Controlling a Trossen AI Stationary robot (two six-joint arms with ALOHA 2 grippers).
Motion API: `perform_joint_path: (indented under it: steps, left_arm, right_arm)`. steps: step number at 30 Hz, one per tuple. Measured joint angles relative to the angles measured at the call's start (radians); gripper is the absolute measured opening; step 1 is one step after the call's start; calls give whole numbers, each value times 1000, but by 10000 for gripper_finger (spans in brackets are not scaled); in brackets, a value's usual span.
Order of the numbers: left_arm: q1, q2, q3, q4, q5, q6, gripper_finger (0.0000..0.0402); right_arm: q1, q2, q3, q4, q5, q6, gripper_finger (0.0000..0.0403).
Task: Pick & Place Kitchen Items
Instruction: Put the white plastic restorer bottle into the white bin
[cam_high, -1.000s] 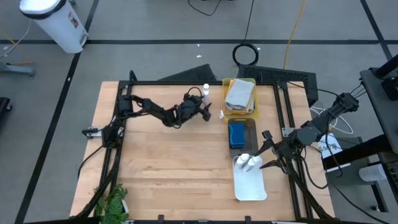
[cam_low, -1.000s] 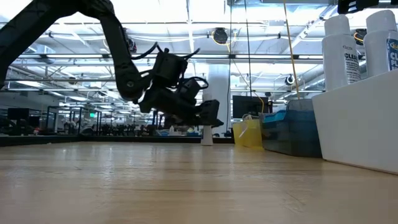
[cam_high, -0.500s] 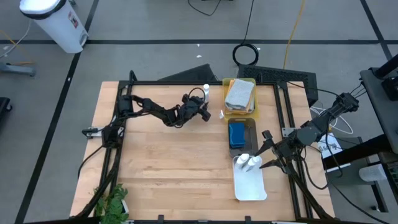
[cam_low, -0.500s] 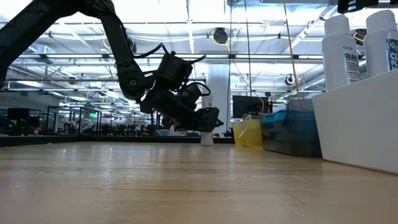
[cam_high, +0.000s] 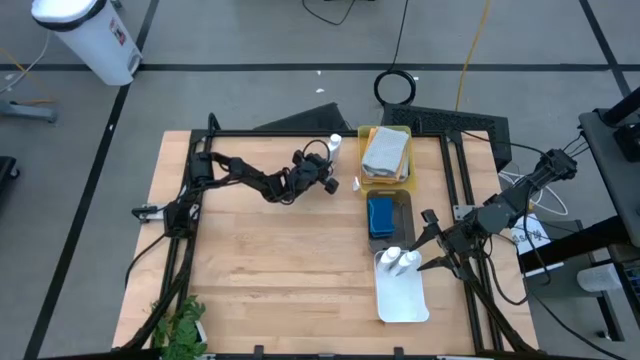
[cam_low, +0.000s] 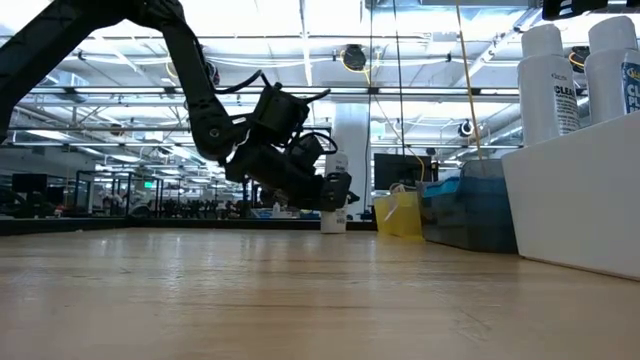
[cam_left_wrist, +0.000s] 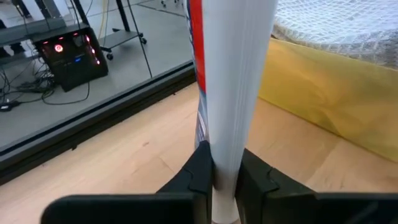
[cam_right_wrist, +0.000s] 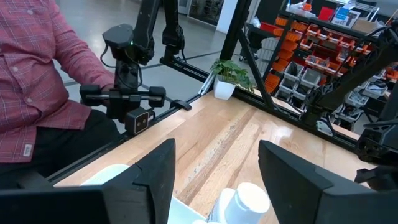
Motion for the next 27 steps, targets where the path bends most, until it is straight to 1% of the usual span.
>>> perform_joint_path:
  steps: [5, 11, 12, 14, 17, 21, 24, 27]
  left_arm:
    - [-29, -26, 0, -31, 5, 56, 42]
    - [-91, -145, 0, -172, 15, 79, 47]
    - [-99, -164, -1, -190, 22, 78, 48]
    - [-109, -195, -13, -193, 73, 74, 48]
    - [-114, -213, -41, -138, 137, 53, 49]
    - [-95, -215, -106, -16, 149, 28, 50]
    - [-79, -215, -165, 67, 177, -8, 50]
    - [-69, -214, -210, 102, 259, -12, 50]
  right_arm:
    - [0, 0, 0, 0, 0, 0, 196]
    - [-1, 0, 0, 1, 1, 0, 196]
    - [-1, 0, 0, 1, 2, 0, 196]
    - [-1, 0, 0, 1, 4, 0, 196]
    - [-1, 0, 0, 1, 4, 0, 196]
    - [-1, 0, 0, 2, 4, 24, 196]
    - [-1, 0, 0, 4, 4, 28, 196]
    - [-1, 0, 0, 5, 4, 21, 196]
